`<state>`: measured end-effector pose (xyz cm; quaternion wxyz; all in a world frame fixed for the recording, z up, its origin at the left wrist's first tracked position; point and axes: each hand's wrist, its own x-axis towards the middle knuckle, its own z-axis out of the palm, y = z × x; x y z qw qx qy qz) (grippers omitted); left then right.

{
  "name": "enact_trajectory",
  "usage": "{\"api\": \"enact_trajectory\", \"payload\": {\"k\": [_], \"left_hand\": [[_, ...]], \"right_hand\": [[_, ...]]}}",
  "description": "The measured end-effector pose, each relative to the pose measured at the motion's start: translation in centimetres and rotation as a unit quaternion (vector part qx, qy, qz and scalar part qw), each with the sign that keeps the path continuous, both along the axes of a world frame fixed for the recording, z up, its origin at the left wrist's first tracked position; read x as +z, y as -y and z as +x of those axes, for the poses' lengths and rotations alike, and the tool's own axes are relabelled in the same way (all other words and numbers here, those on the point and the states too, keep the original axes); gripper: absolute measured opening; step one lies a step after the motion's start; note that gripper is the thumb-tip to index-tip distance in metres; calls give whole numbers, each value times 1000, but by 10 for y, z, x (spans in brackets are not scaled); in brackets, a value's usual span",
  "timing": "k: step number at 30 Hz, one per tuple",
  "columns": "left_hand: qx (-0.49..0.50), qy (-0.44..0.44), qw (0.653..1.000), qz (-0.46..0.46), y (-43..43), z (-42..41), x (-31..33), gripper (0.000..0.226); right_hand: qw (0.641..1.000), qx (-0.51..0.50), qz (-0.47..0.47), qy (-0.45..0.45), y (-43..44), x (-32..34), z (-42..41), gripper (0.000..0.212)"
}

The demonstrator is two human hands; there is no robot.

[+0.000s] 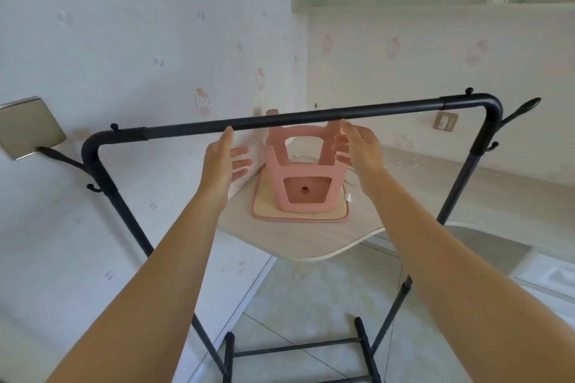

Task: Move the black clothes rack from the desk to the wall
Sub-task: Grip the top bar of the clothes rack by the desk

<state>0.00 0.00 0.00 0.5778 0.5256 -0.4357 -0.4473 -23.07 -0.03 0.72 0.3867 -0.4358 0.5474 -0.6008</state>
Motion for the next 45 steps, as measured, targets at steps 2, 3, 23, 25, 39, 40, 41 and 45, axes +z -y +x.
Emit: {"api": "enact_trajectory", "payload": {"k": [2, 3, 23, 25, 39, 40, 41, 45], "left_hand": [[-9, -36, 999, 3, 10, 4, 2, 41], [-16, -51, 999, 6, 18, 6, 2, 39], [-130, -272, 953, -15, 54, 5, 14, 22], [-128, -274, 953, -14, 53, 2, 15, 21], [-153, -248, 957, 15, 46, -48, 15, 19], [-156, -247, 956, 19, 46, -52, 15, 18], [-159, -245, 956, 23, 46, -58, 15, 17], [-172, -236, 956, 27, 46, -77, 15, 14]], "right_hand": [[1000, -4, -6, 10, 7, 2, 0, 31], [1000, -5, -8, 16, 16, 1, -1, 36], [948, 80, -37, 305, 54, 15, 7, 11], [950, 71, -38, 300, 51, 16, 6, 12], [947, -5, -52, 316, 23, 19, -40, 16], [947, -11, -53, 317, 21, 19, -45, 16], [947, -18, -54, 316, 18, 19, -50, 16], [949, -45, -61, 305, 9, 18, -69, 18]]}}
